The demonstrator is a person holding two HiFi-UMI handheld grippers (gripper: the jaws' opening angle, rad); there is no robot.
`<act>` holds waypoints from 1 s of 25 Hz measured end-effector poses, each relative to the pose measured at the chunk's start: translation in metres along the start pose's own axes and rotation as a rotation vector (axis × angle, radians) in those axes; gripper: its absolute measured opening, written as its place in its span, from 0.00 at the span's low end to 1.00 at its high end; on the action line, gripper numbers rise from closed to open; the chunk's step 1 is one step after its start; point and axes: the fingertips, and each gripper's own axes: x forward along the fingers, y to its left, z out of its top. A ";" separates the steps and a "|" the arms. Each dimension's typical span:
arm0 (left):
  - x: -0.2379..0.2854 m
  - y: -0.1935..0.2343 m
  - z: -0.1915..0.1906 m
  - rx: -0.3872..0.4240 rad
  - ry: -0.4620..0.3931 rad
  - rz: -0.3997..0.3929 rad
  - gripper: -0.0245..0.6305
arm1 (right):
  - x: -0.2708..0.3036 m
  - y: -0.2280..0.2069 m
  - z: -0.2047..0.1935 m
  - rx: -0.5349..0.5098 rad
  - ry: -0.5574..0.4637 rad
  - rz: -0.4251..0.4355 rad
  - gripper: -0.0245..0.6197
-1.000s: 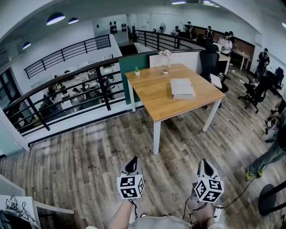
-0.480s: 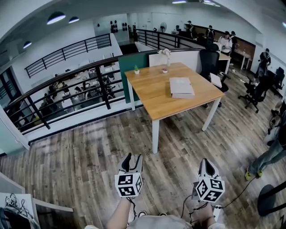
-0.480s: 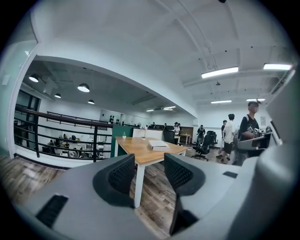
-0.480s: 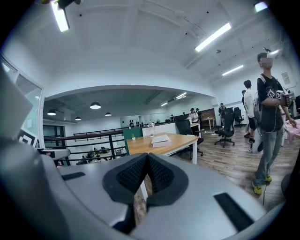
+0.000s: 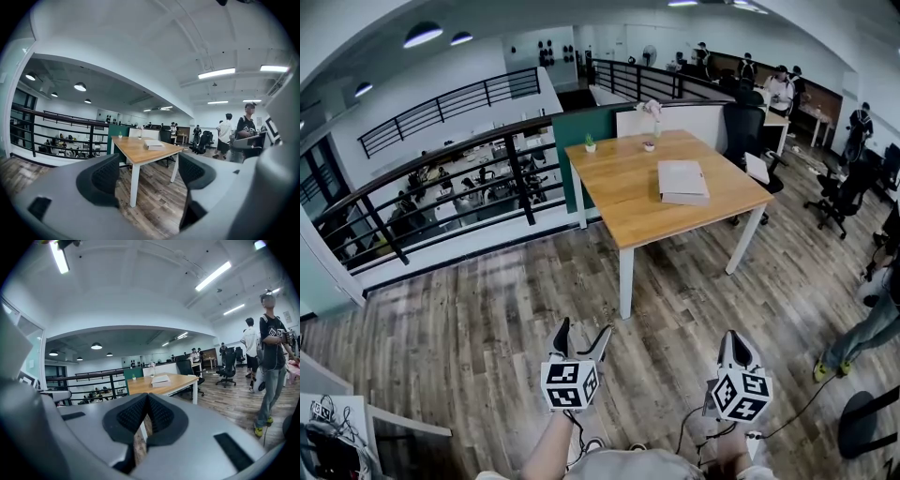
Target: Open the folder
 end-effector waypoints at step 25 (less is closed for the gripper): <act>0.034 -0.008 -0.012 -0.027 0.002 0.080 0.73 | 0.036 -0.062 -0.014 0.029 0.045 -0.016 0.04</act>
